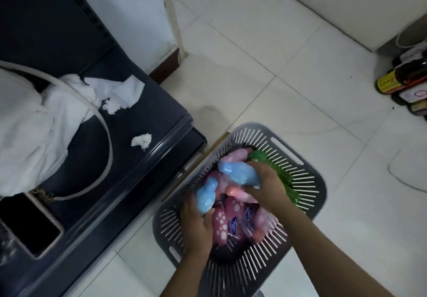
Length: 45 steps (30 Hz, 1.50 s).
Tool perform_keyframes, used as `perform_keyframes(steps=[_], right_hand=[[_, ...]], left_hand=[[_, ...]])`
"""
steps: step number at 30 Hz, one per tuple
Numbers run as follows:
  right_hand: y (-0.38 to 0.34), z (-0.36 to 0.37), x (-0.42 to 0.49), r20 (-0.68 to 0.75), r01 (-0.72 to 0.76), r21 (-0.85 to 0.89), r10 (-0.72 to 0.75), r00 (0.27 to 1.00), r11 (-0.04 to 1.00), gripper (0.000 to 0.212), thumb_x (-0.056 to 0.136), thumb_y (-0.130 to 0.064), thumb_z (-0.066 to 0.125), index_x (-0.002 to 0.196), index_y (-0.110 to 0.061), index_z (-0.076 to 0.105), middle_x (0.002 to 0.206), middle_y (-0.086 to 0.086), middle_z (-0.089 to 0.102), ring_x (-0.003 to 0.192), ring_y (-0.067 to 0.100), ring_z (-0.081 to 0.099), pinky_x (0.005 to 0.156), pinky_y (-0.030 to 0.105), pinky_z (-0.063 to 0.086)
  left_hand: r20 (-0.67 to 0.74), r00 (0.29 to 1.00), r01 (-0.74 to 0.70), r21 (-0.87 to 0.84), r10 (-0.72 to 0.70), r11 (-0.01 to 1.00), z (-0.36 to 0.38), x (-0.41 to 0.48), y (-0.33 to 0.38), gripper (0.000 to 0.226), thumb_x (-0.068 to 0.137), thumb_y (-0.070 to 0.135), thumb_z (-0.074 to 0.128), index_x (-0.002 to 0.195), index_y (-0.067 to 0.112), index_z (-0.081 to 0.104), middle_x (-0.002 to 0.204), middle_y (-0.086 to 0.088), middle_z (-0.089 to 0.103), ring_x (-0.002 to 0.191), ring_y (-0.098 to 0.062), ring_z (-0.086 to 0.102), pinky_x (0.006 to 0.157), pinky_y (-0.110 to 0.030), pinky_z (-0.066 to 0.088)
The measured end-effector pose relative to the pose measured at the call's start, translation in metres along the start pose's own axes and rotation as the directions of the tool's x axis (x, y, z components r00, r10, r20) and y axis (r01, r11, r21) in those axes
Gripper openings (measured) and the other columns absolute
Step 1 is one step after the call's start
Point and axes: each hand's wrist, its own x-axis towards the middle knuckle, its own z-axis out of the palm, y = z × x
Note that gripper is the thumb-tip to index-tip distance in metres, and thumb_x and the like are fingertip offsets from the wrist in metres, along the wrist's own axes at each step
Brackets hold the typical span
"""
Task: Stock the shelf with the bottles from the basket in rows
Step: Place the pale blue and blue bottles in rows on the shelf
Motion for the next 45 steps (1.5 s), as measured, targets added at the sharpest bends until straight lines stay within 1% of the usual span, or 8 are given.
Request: perform_keyframes(steps=[4, 9, 12, 19, 22, 26, 32, 45], right_hand=[[-0.026, -0.051, -0.047, 0.218, -0.217, 0.539, 0.114, 0.969, 0.814, 0.039, 0.076, -0.007, 0.072, 0.112, -0.012, 0.057, 0.097, 0.003, 0.065, 0.084, 0.019, 0.063, 0.066, 0.018, 0.050], [-0.078, -0.111, -0.093, 0.292, -0.240, 0.818, -0.019, 0.956, 0.522, 0.047, 0.071, -0.012, 0.074, 0.114, -0.001, 0.057, 0.101, 0.022, 0.068, 0.090, 0.037, 0.065, 0.079, 0.044, 0.053], [-0.127, -0.151, -0.126, 0.303, -0.194, 0.865, -0.174, 0.937, 0.463, 0.076, 0.056, -0.027, 0.087, 0.118, 0.002, 0.054, 0.109, 0.029, 0.061, 0.096, 0.041, 0.060, 0.087, 0.053, 0.046], [-0.238, -0.207, -0.199, 0.244, 0.051, 0.798, -0.398, 0.884, 0.601, 0.096, 0.027, -0.036, 0.095, 0.108, 0.001, 0.059, 0.098, 0.020, 0.070, 0.084, 0.029, 0.068, 0.068, 0.035, 0.057], [-0.287, -0.208, -0.228, 0.243, 0.136, 0.768, -0.482, 0.842, 0.626, 0.076, 0.035, -0.013, 0.090, 0.103, 0.001, 0.059, 0.078, 0.011, 0.072, 0.068, 0.022, 0.069, 0.057, 0.029, 0.055], [-0.353, -0.186, -0.259, 0.205, 0.292, 0.708, -0.582, 0.787, 0.643, 0.079, 0.031, -0.027, 0.095, 0.101, -0.009, 0.063, 0.083, 0.007, 0.074, 0.077, 0.025, 0.068, 0.067, 0.036, 0.053], [-0.452, -0.125, -0.311, 0.208, 0.431, 0.686, -0.726, 0.655, 0.585, 0.051, 0.060, -0.003, 0.081, 0.105, -0.009, 0.060, 0.088, 0.011, 0.069, 0.077, 0.023, 0.066, 0.067, 0.033, 0.055], [-0.622, 0.056, -0.406, 0.229, 0.480, 0.667, -0.770, 0.596, 0.570, 0.039, 0.067, -0.005, 0.081, 0.100, -0.017, 0.062, 0.088, 0.003, 0.070, 0.079, 0.015, 0.067, 0.063, 0.024, 0.052]], left_hand=[[0.090, 0.981, 0.193, -0.413, -0.171, 0.890, -0.075, -0.025, 0.070, 0.081, 0.059, 0.059, 0.062, 0.122, 0.008, 0.056, 0.114, -0.003, 0.064, 0.102, -0.018, 0.062, 0.089, -0.034, 0.048], [0.312, 0.940, 0.336, -0.782, -0.138, 0.524, -0.175, -0.053, 0.146, 0.061, 0.049, 0.038, 0.080, 0.102, 0.010, 0.067, 0.090, -0.015, 0.069, 0.080, -0.030, 0.060, 0.072, -0.037, 0.044], [0.303, 0.952, 0.298, -0.871, -0.050, 0.390, -0.229, -0.086, 0.188, 0.084, 0.038, 0.037, 0.089, 0.109, 0.002, 0.062, 0.098, -0.018, 0.067, 0.087, -0.030, 0.064, 0.077, -0.039, 0.050], [0.079, 0.997, 0.067, -0.844, 0.000, 0.532, -0.318, -0.171, 0.256, 0.094, 0.020, 0.038, 0.093, 0.103, 0.009, 0.060, 0.080, -0.004, 0.072, 0.074, -0.018, 0.068, 0.064, -0.031, 0.055], [-0.129, 0.991, -0.067, -0.756, -0.047, 0.651, -0.357, -0.202, 0.265, 0.079, 0.025, 0.038, 0.084, 0.097, 0.015, 0.062, 0.076, 0.004, 0.070, 0.068, -0.007, 0.066, 0.058, -0.022, 0.051], [-0.386, 0.920, -0.228, -0.669, -0.069, 0.707, -0.414, -0.238, 0.249, 0.084, 0.020, 0.051, 0.089, 0.093, 0.019, 0.061, 0.080, 0.005, 0.067, 0.072, -0.009, 0.063, 0.066, -0.025, 0.050], [-0.626, 0.765, -0.321, -0.572, -0.150, 0.754, -0.510, -0.290, 0.200, 0.048, 0.051, 0.012, 0.091, 0.084, 0.023, 0.058, 0.072, 0.010, 0.062, 0.056, 0.008, 0.056, 0.054, -0.009, 0.045], [-0.684, 0.715, -0.349, -0.527, -0.143, 0.775, -0.671, -0.332, 0.049, 0.049, 0.058, 0.010, 0.088, 0.095, 0.017, 0.057, 0.081, 0.005, 0.062, 0.062, 0.008, 0.058, 0.057, -0.011, 0.046]])
